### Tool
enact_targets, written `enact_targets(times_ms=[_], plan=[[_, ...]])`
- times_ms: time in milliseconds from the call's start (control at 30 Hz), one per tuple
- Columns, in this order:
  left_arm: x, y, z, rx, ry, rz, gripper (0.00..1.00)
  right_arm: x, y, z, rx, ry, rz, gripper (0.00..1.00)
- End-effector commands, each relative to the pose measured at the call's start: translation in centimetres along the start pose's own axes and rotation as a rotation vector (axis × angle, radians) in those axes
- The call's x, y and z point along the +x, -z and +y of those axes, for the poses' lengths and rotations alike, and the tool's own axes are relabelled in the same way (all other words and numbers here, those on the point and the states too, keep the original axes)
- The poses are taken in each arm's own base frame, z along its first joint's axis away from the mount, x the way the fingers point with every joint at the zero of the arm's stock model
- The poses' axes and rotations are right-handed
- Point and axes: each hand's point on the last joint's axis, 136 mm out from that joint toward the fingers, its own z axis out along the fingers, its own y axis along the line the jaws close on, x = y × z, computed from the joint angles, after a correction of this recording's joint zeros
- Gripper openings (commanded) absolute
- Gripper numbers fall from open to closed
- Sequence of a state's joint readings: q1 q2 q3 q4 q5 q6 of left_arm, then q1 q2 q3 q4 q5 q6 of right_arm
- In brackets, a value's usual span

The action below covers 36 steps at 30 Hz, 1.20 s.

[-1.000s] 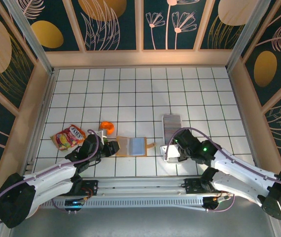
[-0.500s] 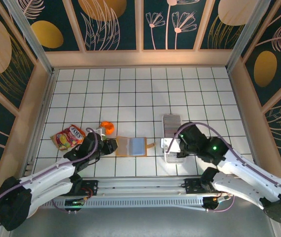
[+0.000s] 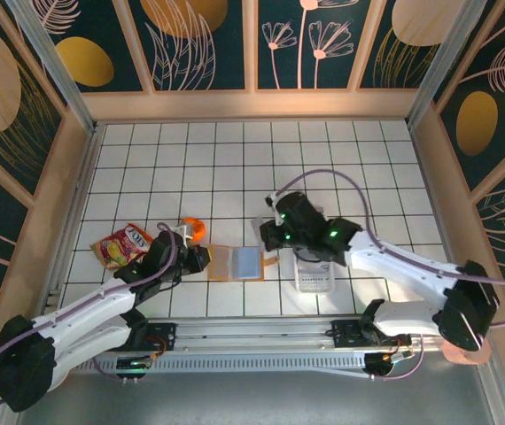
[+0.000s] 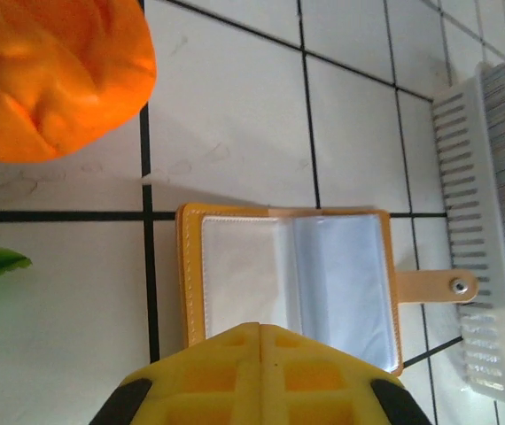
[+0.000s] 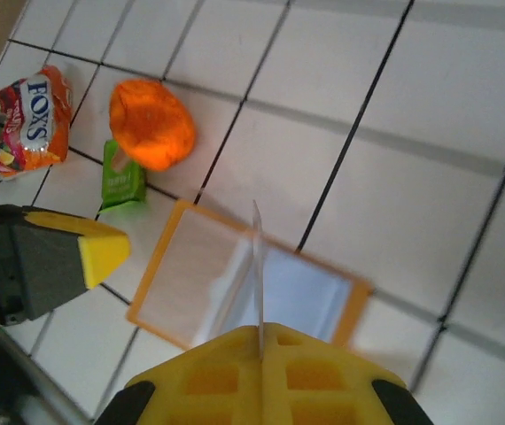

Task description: Put the credit cards into the card holder

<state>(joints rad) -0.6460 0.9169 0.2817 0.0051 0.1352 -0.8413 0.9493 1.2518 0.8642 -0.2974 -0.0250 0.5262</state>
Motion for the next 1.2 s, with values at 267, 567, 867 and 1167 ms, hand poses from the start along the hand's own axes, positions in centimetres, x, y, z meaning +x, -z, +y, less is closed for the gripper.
enact_targets(times_ms=[267,567,867,1167], plan=[[1.3,-1.3,0.6,0.011,-0.006,0.050,0.00,2.8,-6.7,1.0,0.010,-0.387,-0.007,0.00],[2.1,-1.9,1.5,-0.010,-0.012,0.076,0.00,5.1,-9.2,0.0,0.081,-0.394,0.025,0.00],[3.2,-2.5,2.9,-0.054,-0.011,0.114,0.00,6.4,-9.6,-0.5,0.098,-0.390,0.043,0.00],[4.4,-2.8,5.0,-0.126,-0.012,0.145,0.00,5.7,-9.3,0.7,0.055,-0.359,-0.010,0.00]])
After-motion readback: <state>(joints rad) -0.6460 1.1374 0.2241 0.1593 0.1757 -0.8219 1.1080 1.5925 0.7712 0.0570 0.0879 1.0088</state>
